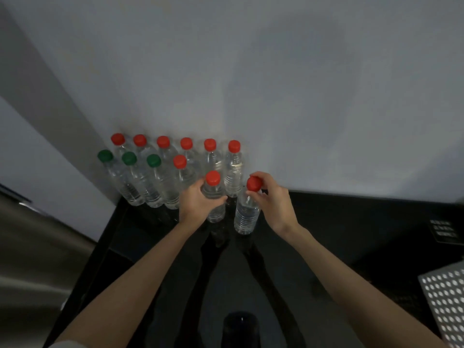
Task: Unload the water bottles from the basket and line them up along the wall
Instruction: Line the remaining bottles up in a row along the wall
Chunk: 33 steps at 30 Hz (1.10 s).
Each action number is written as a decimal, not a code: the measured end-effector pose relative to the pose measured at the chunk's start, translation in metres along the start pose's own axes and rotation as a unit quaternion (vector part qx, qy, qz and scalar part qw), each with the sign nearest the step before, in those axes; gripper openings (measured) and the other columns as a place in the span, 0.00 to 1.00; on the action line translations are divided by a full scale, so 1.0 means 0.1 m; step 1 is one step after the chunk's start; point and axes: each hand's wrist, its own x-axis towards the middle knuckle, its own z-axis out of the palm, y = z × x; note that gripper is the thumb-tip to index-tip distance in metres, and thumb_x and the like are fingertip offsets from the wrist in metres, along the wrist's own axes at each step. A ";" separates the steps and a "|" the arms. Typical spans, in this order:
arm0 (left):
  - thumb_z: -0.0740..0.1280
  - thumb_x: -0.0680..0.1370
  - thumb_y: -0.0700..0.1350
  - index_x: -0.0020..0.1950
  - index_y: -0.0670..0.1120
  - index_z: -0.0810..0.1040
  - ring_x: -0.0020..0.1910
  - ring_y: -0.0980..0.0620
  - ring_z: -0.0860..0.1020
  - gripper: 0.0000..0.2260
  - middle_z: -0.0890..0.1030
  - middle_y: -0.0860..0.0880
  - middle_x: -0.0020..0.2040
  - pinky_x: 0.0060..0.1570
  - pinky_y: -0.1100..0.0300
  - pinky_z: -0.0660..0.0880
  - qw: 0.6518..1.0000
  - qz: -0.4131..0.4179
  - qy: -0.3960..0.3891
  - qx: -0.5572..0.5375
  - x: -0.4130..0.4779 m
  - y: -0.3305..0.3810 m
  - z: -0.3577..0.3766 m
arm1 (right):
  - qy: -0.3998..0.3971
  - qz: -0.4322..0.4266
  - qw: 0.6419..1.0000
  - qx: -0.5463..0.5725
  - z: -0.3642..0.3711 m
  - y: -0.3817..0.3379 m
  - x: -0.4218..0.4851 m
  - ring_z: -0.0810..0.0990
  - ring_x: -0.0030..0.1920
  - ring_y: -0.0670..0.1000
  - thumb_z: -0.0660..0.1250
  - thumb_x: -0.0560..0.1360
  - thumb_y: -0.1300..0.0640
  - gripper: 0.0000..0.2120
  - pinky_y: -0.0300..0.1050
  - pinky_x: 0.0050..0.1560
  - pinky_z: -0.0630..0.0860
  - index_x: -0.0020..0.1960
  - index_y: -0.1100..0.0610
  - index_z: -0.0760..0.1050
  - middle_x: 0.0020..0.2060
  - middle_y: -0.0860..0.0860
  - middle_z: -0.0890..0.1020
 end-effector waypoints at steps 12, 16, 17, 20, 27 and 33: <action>0.78 0.69 0.44 0.60 0.49 0.76 0.50 0.71 0.78 0.21 0.81 0.59 0.50 0.52 0.69 0.76 0.994 0.054 -0.014 -0.094 0.26 -0.29 0.06 | 0.017 -0.028 0.999 0.006 0.43 0.06 0.38 0.78 0.41 0.39 0.70 0.75 0.61 0.18 0.39 0.50 0.77 0.64 0.55 0.72 0.49 0.48 0.81; 0.68 0.78 0.42 0.78 0.48 0.58 0.74 0.58 0.64 0.31 0.66 0.52 0.75 0.72 0.56 0.66 0.993 0.078 -0.022 -0.081 0.02 -0.48 0.11 | -0.001 -0.045 0.998 0.035 0.44 0.09 0.35 0.79 0.54 0.41 0.70 0.75 0.62 0.22 0.44 0.61 0.77 0.65 0.49 0.70 0.55 0.43 0.79; 0.67 0.79 0.42 0.78 0.50 0.59 0.74 0.56 0.65 0.30 0.65 0.52 0.76 0.71 0.55 0.67 0.994 0.065 -0.012 -0.091 -0.07 -0.55 0.12 | -0.007 -0.043 0.998 0.040 0.45 0.12 0.34 0.78 0.58 0.40 0.71 0.74 0.62 0.24 0.45 0.62 0.76 0.66 0.47 0.69 0.57 0.41 0.78; 0.67 0.78 0.38 0.67 0.55 0.72 0.64 0.54 0.76 0.20 0.75 0.50 0.66 0.58 0.65 0.75 0.984 -0.021 0.027 -0.173 -0.38 -0.70 0.16 | -0.020 -0.010 0.999 0.038 0.50 0.27 0.31 0.75 0.62 0.40 0.74 0.72 0.58 0.29 0.49 0.62 0.77 0.67 0.44 0.66 0.61 0.42 0.76; 0.68 0.77 0.52 0.78 0.44 0.58 0.73 0.39 0.66 0.33 0.61 0.35 0.75 0.71 0.47 0.66 0.646 -0.484 -0.077 -0.585 -0.24 -0.73 0.38 | 0.032 0.043 0.997 0.057 0.74 0.52 0.24 0.75 0.60 0.46 0.77 0.67 0.62 0.36 0.37 0.58 0.75 0.66 0.49 0.61 0.63 0.52 0.72; 0.69 0.76 0.51 0.73 0.35 0.64 0.72 0.41 0.67 0.32 0.65 0.32 0.73 0.66 0.53 0.68 0.631 -0.470 -0.031 -0.616 -0.02 -0.72 0.59 | 0.059 0.027 0.996 0.060 0.82 0.56 0.35 0.74 0.61 0.48 0.77 0.68 0.62 0.34 0.35 0.57 0.74 0.66 0.49 0.62 0.63 0.51 0.71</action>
